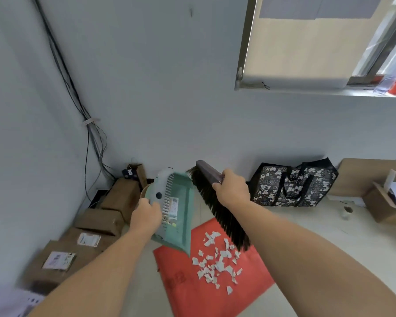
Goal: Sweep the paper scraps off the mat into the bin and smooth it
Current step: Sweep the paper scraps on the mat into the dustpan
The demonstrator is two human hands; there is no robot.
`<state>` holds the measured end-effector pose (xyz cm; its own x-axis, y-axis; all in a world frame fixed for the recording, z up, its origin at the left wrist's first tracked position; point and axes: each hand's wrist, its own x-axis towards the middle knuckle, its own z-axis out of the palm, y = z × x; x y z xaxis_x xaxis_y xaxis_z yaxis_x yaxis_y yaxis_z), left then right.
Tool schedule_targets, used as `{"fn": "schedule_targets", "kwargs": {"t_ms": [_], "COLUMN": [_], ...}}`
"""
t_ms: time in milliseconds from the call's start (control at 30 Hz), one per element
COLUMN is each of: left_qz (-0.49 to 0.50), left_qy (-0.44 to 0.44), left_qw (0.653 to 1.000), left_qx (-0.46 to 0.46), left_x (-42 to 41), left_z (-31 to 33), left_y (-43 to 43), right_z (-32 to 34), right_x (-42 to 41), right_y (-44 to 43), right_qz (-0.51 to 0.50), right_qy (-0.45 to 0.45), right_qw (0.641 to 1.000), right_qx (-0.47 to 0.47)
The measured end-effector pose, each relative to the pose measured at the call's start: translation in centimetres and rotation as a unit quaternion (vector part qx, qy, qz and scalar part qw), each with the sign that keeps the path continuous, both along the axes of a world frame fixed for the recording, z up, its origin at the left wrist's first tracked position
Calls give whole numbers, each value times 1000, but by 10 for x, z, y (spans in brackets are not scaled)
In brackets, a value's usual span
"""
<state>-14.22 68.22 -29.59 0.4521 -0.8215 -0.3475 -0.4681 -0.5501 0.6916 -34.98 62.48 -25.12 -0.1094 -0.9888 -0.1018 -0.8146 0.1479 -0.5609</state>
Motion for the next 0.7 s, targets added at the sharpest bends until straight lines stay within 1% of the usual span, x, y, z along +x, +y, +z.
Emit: {"fn": "schedule_targets", "kwargs": {"t_ms": [133,233,333,467,567,700], "left_qz": [6,21,60,107,125,132], "left_qy": [-43,-57,-61,-55,-48,-59], "left_qw": [998,997,996,992,989,987], "left_qx": [46,43,36,46,58,76], "left_x": [-33,-63,-104,-162,-188,-202], "left_z": [-21,-42,-62,-104,-137,-172], "left_y": [8,8,5,10,17,20], "right_z": [-16,-37,-64,-110,-146,-197], "right_x": [-32,-62,-95,-135,-153,-166], "right_y": [-10,-23,-38,-47,-49,-52], "right_qz": [39,67,81,78,74,64], "right_qy": [1,6,14,38,18,-17], "right_qw": [999,997,996,995,995,993], "right_qx": [12,25,33,43,67,95]}}
